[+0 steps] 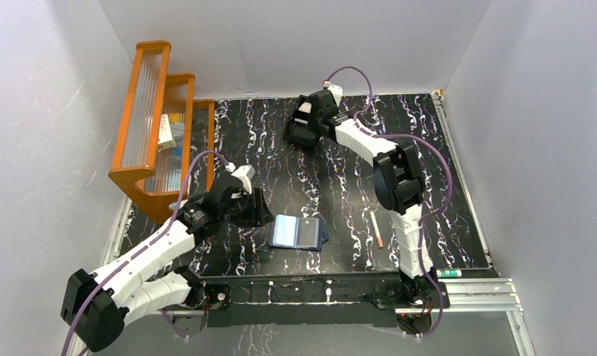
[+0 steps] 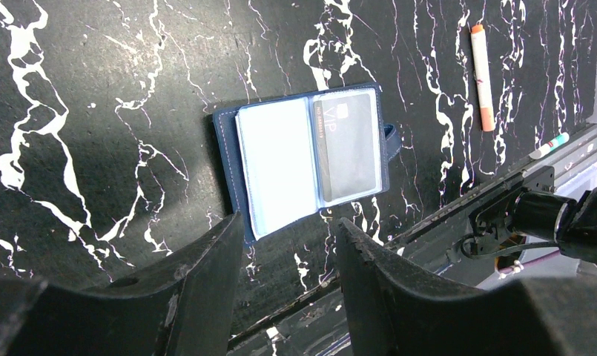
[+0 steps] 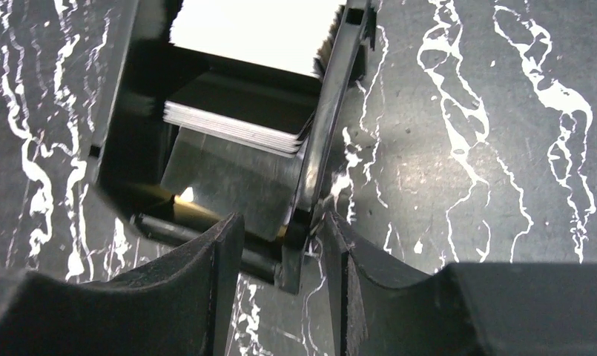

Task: Put the credit cards into the card holder
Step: Move the storage box to the center of the board.

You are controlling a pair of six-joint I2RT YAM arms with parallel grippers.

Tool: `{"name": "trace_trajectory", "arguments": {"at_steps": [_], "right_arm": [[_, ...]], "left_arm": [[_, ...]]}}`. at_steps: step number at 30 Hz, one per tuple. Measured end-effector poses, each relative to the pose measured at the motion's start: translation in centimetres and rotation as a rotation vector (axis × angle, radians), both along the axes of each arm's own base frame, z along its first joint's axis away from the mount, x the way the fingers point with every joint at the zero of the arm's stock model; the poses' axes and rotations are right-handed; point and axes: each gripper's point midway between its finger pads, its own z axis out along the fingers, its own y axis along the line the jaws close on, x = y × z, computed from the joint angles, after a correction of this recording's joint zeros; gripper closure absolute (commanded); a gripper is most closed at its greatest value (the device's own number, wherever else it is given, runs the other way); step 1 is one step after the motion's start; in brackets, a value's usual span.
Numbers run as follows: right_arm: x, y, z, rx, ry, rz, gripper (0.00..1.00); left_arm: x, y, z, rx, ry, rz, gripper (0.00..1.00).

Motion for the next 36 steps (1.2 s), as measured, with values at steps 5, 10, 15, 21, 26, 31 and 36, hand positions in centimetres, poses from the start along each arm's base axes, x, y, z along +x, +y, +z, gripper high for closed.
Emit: {"name": "trace_trajectory", "arguments": {"at_steps": [5,10,15,21,26,31,36], "right_arm": [[1.1,-0.8,-1.2,-0.054,0.007,-0.05,0.57],[1.0,-1.3,-1.9,-0.084,0.022,-0.07,0.67],[0.9,-1.7,-1.8,-0.098,0.026,-0.086,0.74],[0.8,-2.0,-1.9,-0.099,0.033,-0.105,0.75],[0.0,-2.4,-1.8,-0.095,0.058,-0.131,0.76],[-2.5,-3.7,-2.0,-0.103,0.113,-0.173,0.76],[-6.2,-5.1,-2.2,-0.1,0.171,-0.218,0.72]], "left_arm": [[-0.4,0.2,-0.1,-0.006,0.001,-0.003,0.52],[-0.4,0.2,-0.1,-0.007,0.001,-0.003,0.52],[-0.5,0.2,-0.4,-0.004,0.007,-0.001,0.52],[-0.6,0.3,-0.6,-0.001,0.011,0.0,0.51],[-0.6,0.4,-0.3,-0.007,0.002,0.001,0.51],[-0.6,0.4,0.0,-0.015,-0.009,0.004,0.5],[-0.6,0.4,0.1,-0.016,-0.01,0.005,0.5]]}}
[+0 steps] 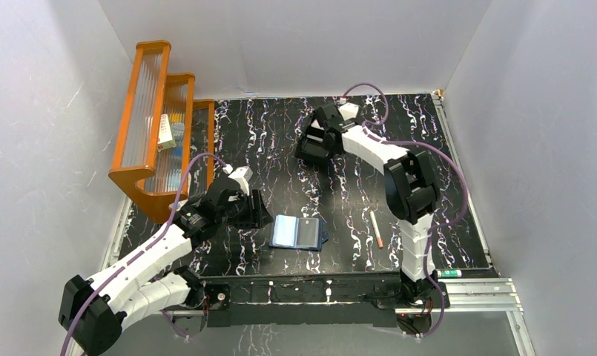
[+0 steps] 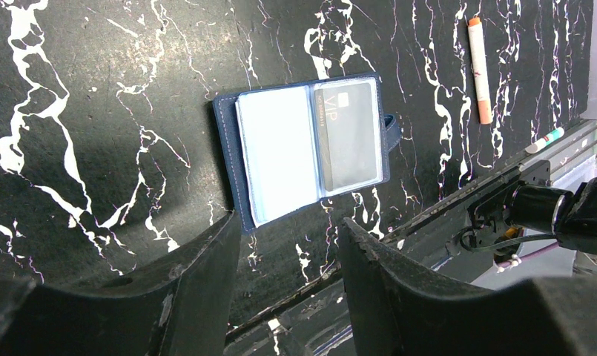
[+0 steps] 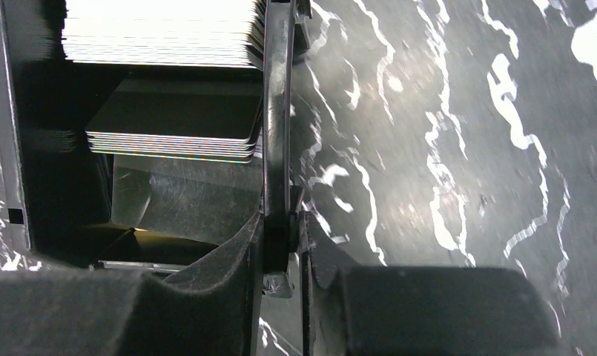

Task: Put the credit cards into the card holder
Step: Move the storage box to the center of the board.

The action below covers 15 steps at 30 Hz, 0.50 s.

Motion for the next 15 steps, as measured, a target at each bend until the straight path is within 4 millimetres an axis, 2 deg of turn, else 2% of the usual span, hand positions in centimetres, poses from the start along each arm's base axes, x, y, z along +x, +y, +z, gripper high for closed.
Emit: {"name": "trace_trajectory", "arguments": {"at_steps": [7,11,15], "right_arm": [[-6.3,-1.4,-0.3,0.021,0.066,-0.109,0.7],[-8.9,-1.2,-0.4,0.028,0.082,-0.166,0.67],[-10.9,-0.6,-1.0,0.048,0.107,-0.206,0.57]], "left_arm": [[0.0,0.0,0.2,-0.006,-0.006,0.001,0.5],[-0.1,0.1,0.1,-0.005,-0.005,0.001,0.49],[-0.1,0.1,0.1,-0.005,-0.005,0.001,0.49]]}}
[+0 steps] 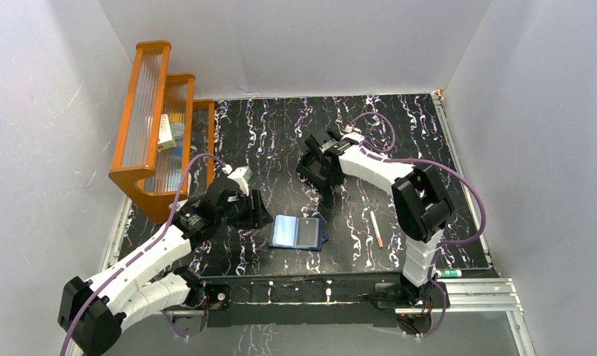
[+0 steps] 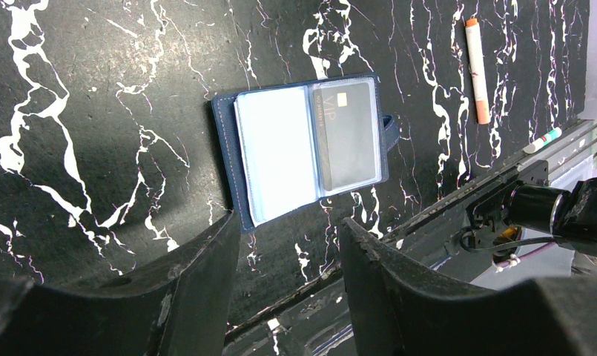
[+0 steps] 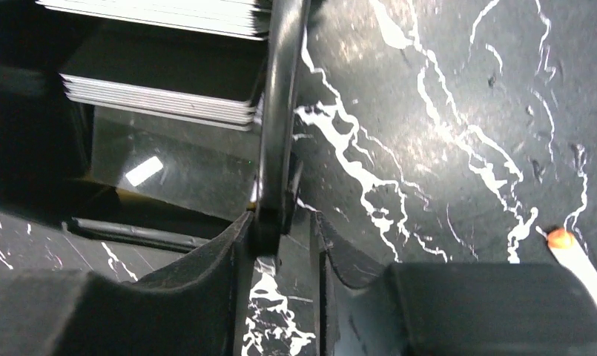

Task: Put the credit cards into the card holder
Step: Move the storage box to the center of the board.

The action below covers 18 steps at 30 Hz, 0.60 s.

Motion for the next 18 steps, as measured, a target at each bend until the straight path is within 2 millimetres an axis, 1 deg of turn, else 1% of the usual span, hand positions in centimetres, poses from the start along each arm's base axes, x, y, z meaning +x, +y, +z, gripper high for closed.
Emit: {"name": "trace_trajectory", "arguments": {"at_steps": [2,5,7,9,11,13,15,18], "right_arm": [[-0.9,0.2,-0.3,0.003,0.024,-0.007,0.53],[-1.4,0.2,-0.4,0.008,0.041,-0.019,0.47],[-1.7,0.0,-0.1,0.009,0.048,-0.02,0.46],[-1.9,-0.1,0.5,0.011,0.047,-0.008,0.45],[-2.1,-0.2,1.8,0.018,0.034,0.018,0.45],[-2.1,-0.1,3.6,0.035,0.005,0.055,0.45],[-2.0,0.2,5.9,0.052,-0.043,0.142,0.43],[-1.5,1.4,9.2,0.071,-0.136,0.336,0.4]], "left_arm": [[0.0,0.0,0.0,0.0,0.0,0.0,0.49],[0.0,0.0,0.0,0.0,0.0,0.0,0.49],[0.0,0.0,-0.1,0.002,0.001,0.001,0.49],[0.0,0.1,-0.1,0.003,0.002,0.001,0.49],[0.0,0.1,-0.2,0.005,0.002,0.003,0.49],[0.0,0.1,-0.2,0.005,0.001,0.003,0.49],[0.0,0.1,-0.2,0.005,0.002,0.003,0.49],[0.0,0.1,-0.2,0.005,0.001,0.003,0.49]]}}
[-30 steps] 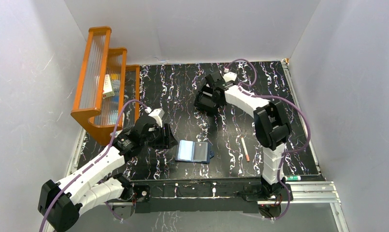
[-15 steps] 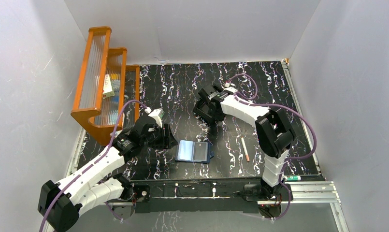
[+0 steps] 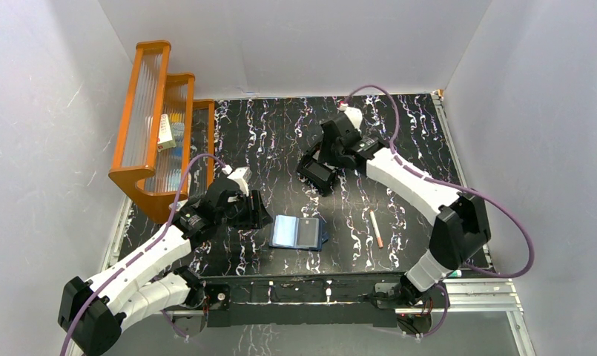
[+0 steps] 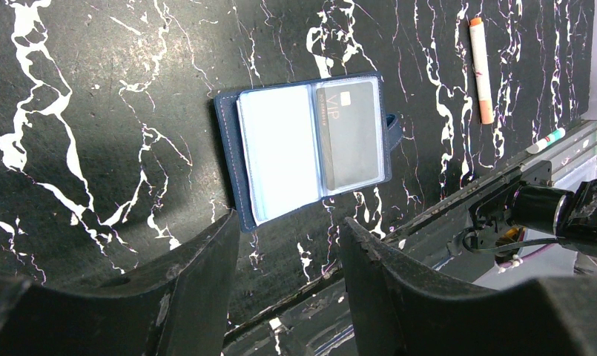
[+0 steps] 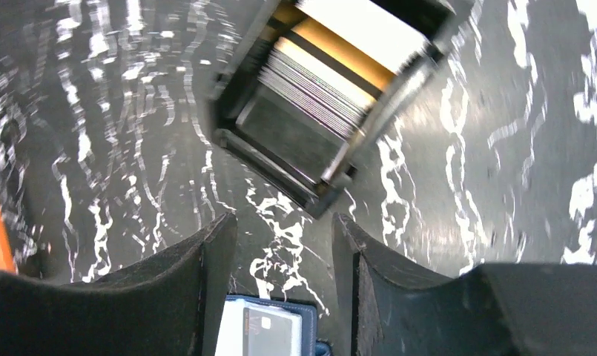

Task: Put the credit cards into the card holder
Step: Move the storage box to the center of the board, then pick up the credit card from the storage box.

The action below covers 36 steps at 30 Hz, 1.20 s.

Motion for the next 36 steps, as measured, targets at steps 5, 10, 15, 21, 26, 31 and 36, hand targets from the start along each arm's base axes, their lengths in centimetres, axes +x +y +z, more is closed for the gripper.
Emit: {"name": "trace_trajectory", "arguments": {"at_steps": [5,10,15,21,26,31,36], "right_arm": [[2.1,1.9,2.8,-0.117,-0.175,0.343,0.36],[5.2,3.1,0.6,-0.334,-0.222,0.576,0.34],[7.4,3.3,-5.0,-0.493,-0.145,0.771,0.33],[7.8,2.3,-9.1,-0.591,-0.07,0.901,0.33],[8.6,1.9,-8.8,-0.642,-0.092,0.912,0.35],[9.6,1.4,-8.3,-0.699,-0.129,0.875,0.41],[10.3,1.1,-7.8,-0.72,-0.151,0.85,0.43]], "left_arm": [[0.0,0.0,0.0,0.0,0.0,0.0,0.49],[0.0,0.1,0.3,-0.003,-0.01,0.004,0.49],[-0.1,0.4,0.5,-0.002,-0.021,0.012,0.49],[-0.1,0.7,0.5,0.003,-0.025,0.025,0.49],[-0.1,0.8,0.5,0.008,-0.023,0.027,0.49],[-0.1,0.8,0.4,0.01,-0.02,0.027,0.49],[-0.2,0.9,0.3,0.013,-0.016,0.027,0.49]]}}
